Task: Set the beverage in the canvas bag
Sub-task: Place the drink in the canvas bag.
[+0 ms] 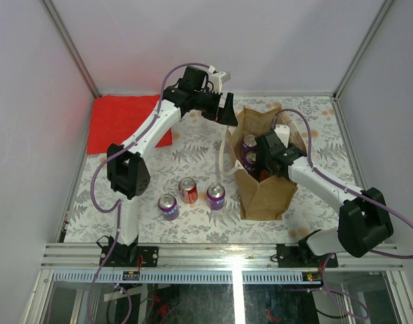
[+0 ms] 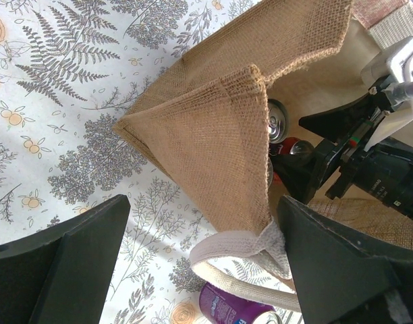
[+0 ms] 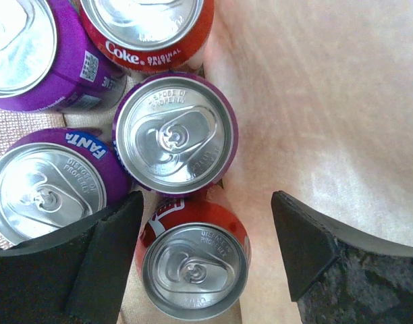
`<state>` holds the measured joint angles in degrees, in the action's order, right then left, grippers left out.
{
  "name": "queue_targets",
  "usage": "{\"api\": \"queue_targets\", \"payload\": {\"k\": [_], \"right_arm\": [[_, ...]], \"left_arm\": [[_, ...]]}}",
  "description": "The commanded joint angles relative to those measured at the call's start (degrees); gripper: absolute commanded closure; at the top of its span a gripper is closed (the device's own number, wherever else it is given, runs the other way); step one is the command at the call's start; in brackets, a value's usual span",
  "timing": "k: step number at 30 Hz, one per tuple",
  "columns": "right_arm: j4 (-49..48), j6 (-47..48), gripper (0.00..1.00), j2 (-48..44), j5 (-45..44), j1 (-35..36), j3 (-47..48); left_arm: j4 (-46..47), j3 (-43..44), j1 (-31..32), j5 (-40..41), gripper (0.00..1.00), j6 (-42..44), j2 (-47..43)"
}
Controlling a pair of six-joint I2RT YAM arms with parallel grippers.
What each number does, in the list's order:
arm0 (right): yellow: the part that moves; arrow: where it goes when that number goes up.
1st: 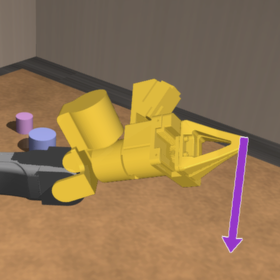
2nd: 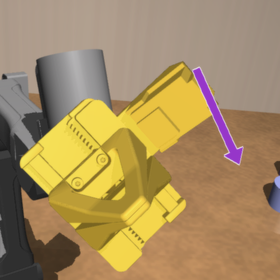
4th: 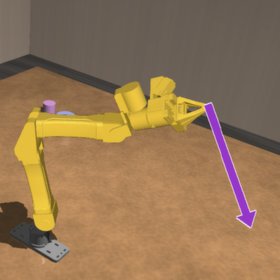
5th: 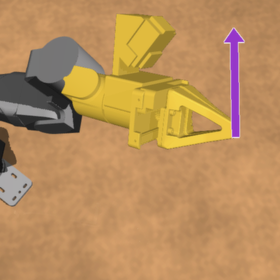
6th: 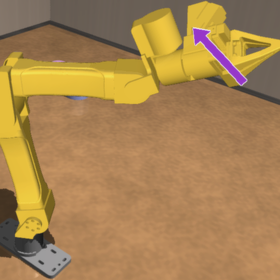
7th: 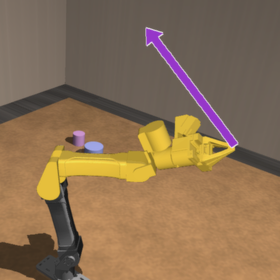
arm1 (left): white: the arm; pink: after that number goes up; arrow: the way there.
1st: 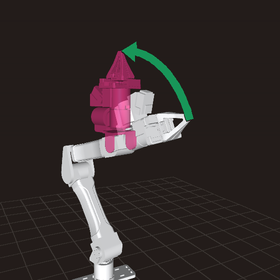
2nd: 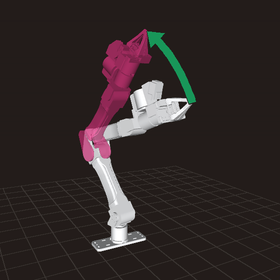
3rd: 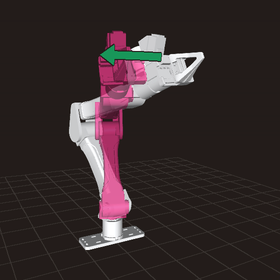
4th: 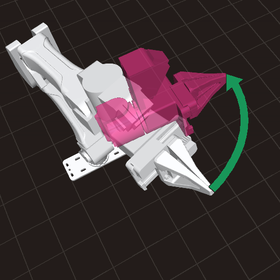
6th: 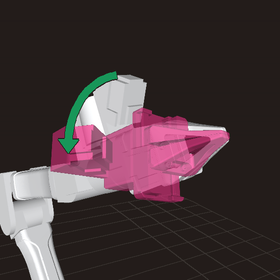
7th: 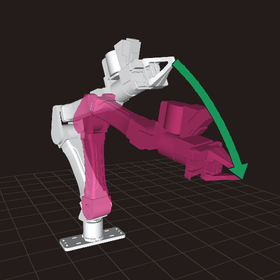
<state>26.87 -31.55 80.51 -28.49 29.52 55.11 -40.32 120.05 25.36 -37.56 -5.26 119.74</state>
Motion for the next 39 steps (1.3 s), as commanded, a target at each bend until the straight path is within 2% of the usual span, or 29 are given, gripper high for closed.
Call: {"api": "queue_targets", "payload": {"k": [1, 3, 4, 5, 18, 23, 34, 36, 39], "right_arm": [[-2.62, 0.72, 0.16, -1.80, -3.72, -0.19, 1.42], [-2.55, 0.64, 0.12, -1.89, -3.83, -0.18, 1.44], [-2.46, 0.67, 0.03, -1.93, -3.99, -0.22, 1.45], [-2.43, 0.66, 0.00, -2.08, -4.17, -0.25, 1.50], [-6.15, 2.64, 0.01, -9.92, 0.76, -0.22, 0.71], [-5.15, 3.52, 0.01, -12.61, 3.04, -0.21, 2.18], [-4.29, 7.12, 0.01, -10.35, 2.48, -0.25, 12.71], [-3.77, 7.82, 0.01, -9.24, 2.02, -0.22, 15.71], [-0.22, 8.60, 0.01, -6.29, -0.77, -0.37, 22.30]], "left_arm": [[1.91, -0.39, -0.58, -1.85, 0.10, -0.12, 0.77], [1.91, -0.45, -0.58, -1.94, 0.10, -0.15, 0.73], [1.91, -0.51, -0.58, -2.01, 0.10, -0.13, 0.69], [1.91, -0.52, -0.51, -2.09, 0.10, -0.12, 0.74], [1.35, 0.73, -0.81, -2.11, 0.10, 1.61, 0.52], [5.63, -0.60, -1.01, -2.23, 0.09, 3.95, -3.58], [11.09, -7.43, -1.73, 0.52, 0.07, 6.76, -14.94], [9.68, -8.97, -2.52, 0.77, 0.07, 8.62, -16.34], [3.31, -12.10, -3.82, 1.75, 0.07, 16.25, -18.22]]}}
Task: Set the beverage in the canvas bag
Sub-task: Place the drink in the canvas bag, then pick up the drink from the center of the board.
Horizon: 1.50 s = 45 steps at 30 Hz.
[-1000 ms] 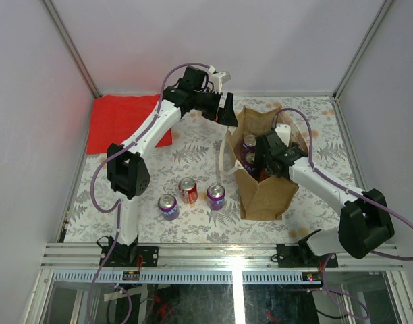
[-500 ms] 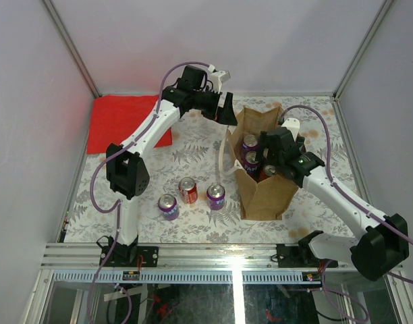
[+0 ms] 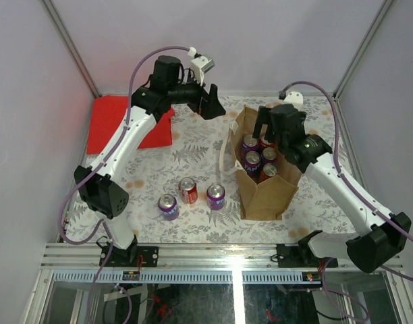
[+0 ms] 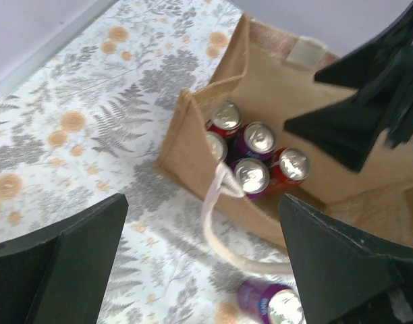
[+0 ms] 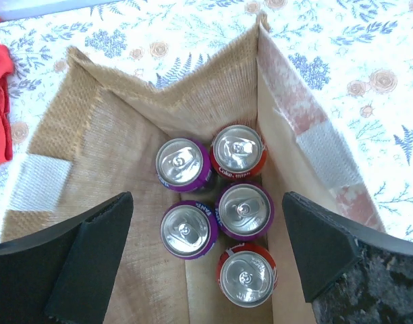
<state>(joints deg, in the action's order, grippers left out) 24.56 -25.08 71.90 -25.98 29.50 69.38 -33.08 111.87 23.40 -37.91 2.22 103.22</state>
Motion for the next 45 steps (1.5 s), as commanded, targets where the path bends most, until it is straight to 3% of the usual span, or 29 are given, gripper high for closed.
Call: {"api": "queue_targets", "payload": {"k": [1, 6, 9, 14, 19, 24, 31, 35, 45], "right_arm": [[4.19, 2.44, 0.01, 3.65, -3.49, -0.69, 11.11], [17.31, 2.41, 0.01, 11.48, 0.85, -4.69, 26.33], [18.82, 2.86, 0.00, 13.01, 3.16, -5.57, 28.62], [22.13, 2.62, 0.15, 13.05, 8.43, -5.91, 27.97], [24.49, 1.42, 0.31, 8.79, 13.01, -5.87, 20.38], [27.06, 0.57, 0.41, 4.57, 17.66, -5.39, 11.90], [29.78, -1.71, 0.55, -4.56, 21.99, -0.18, 0.31], [32.27, -1.96, 0.69, -10.14, 25.90, 1.71, -3.04], [40.06, -3.10, 0.79, -18.94, 28.11, 2.23, -8.88]], "left_arm": [[-6.80, -5.62, -2.20, 2.74, 0.07, 12.39, -2.26], [-13.97, -16.03, -2.66, 7.80, 0.07, 24.75, -6.61], [-14.32, -20.87, -2.57, 8.76, 0.07, 26.84, -8.40], [-16.31, -23.85, -2.05, 10.36, 0.07, 27.92, -8.11], [-17.24, -27.11, -1.16, 11.33, 0.07, 29.92, -9.06], [-20.24, -28.15, 0.12, 11.31, 0.07, 32.63, -9.74], [-20.27, -28.97, 0.51, 12.34, 0.07, 32.83, -9.55], [-20.27, -29.52, 0.66, 12.40, 0.07, 32.90, -9.07], [-19.79, -30.05, 1.12, 12.35, 0.07, 33.00, -7.77]]}}
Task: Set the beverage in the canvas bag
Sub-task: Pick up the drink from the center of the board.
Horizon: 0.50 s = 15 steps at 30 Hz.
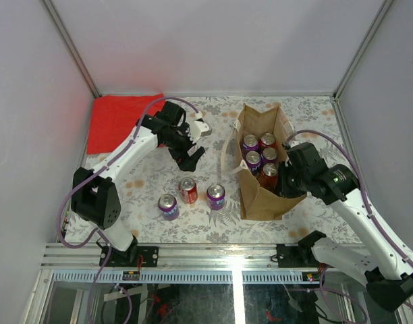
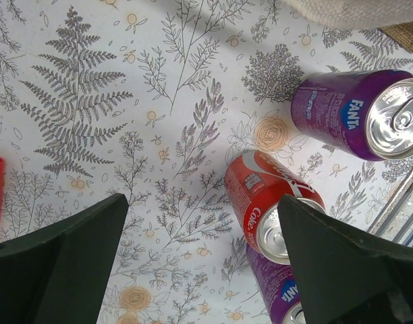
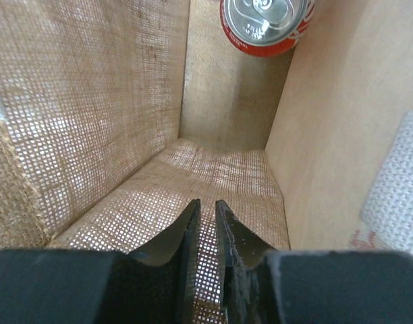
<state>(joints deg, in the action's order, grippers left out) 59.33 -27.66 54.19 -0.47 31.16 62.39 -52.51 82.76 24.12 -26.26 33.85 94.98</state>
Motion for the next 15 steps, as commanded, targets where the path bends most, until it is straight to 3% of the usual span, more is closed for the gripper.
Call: {"api": "queue_targets", "payload": {"k": [1, 10, 15], "right_arm": [[5.26, -0.63, 0.80, -1.52, 2.99, 0.57, -2.38], [3.19, -0.31, 0.76, -1.28, 0.89, 0.57, -3.34], [1.15, -0.64, 0.65, -0.04, -0.99, 0.57, -1.59]], "left_arm": [[-0.33, -1.20, 0.40, 0.75, 0.07, 1.66, 0.33], [-0.05, -1.48, 1.15, 0.91, 0.07, 2.23, 0.56], [-0.22, -3.04, 2.14, 1.45, 0.07, 4.05, -0.12]]}}
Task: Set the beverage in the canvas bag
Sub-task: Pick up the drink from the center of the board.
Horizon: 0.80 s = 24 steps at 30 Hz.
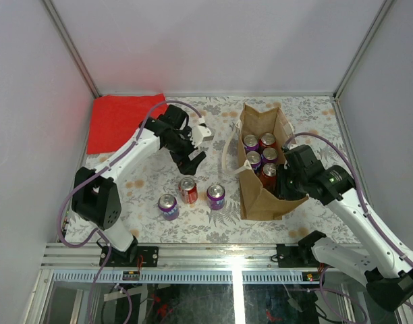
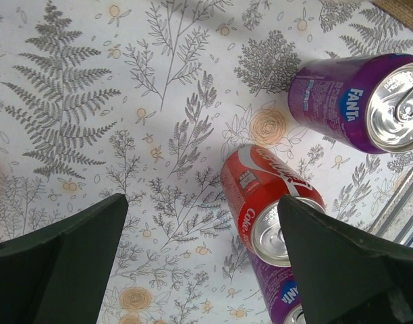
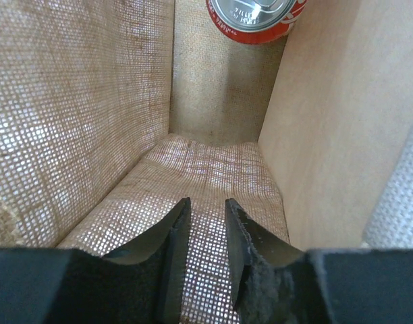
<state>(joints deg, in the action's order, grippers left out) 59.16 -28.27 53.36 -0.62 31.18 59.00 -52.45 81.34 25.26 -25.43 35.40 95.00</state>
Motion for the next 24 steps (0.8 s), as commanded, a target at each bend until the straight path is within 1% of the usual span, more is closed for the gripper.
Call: {"api": "queue_targets", "payload": {"k": [1, 3, 6, 9, 15, 19, 24], "right_arm": [[1.24, -0.04, 0.62, 0.92, -1.20, 0.55, 2.11], [1.30, -0.07, 0.53, 0.89, -2.06, 0.55, 2.38], [0.74, -0.28, 0.41, 0.54, -2.87, 0.55, 1.92], [0.23, -0.52, 0.35, 0.34, -3.00, 0.56, 1.71], [-0.78, -0.70, 0.30, 0.16, -3.22, 0.55, 0.89], [-1.31, -0.90, 0.29, 0.08, -3.50, 0.55, 0.66], [-1.62, -1.06, 0.29, -0.05, -3.29, 0.55, -0.17]], "left_arm": [[-0.73, -1.89, 1.25, 0.54, 0.07, 2.93, -0.33], [-1.72, -2.52, 1.75, 0.58, 0.06, 3.65, -0.75], [-2.22, -4.21, 2.44, 1.00, 0.05, 5.16, -1.86], [-2.29, -4.76, 2.72, 1.05, 0.04, 5.79, -2.75], [-3.86, -3.28, 2.79, 0.47, 0.03, 6.19, -2.78], [-3.67, -2.59, 2.70, 0.40, 0.03, 5.75, -3.47], [-6.50, -0.52, 2.68, -2.87, 0.03, 7.26, -5.50]]}}
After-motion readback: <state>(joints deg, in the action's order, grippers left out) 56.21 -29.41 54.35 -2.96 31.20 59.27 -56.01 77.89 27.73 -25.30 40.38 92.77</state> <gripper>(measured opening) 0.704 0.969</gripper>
